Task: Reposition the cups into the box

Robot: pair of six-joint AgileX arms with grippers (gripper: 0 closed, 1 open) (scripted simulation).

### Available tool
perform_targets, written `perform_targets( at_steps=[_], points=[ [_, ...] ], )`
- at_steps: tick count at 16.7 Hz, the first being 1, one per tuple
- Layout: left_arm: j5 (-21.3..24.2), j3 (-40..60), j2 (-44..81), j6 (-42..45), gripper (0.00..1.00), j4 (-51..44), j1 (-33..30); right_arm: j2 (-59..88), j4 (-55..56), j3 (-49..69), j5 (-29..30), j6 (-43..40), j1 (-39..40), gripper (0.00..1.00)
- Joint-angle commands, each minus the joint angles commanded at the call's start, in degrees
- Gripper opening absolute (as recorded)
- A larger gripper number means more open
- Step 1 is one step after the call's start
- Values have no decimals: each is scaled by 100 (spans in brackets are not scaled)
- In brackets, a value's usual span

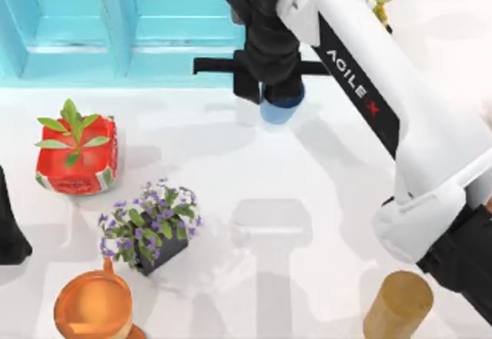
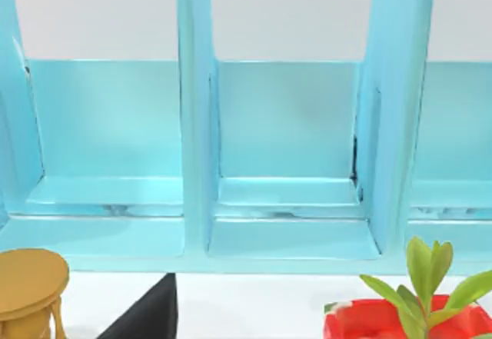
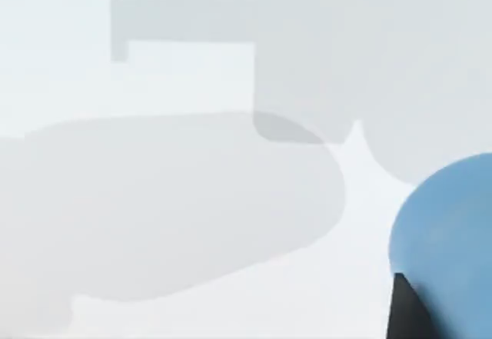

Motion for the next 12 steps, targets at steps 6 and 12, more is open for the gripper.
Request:
perform_targets(
  at_steps=[6, 12],
  points=[
    [0, 0, 0, 0, 100, 0, 0, -2267, 928, -2112, -270, -517, -252, 0],
    [0, 0, 0, 0, 100, 0, 0, -3803, 1907, -4925, -294, -870, -655, 0]
  ],
)
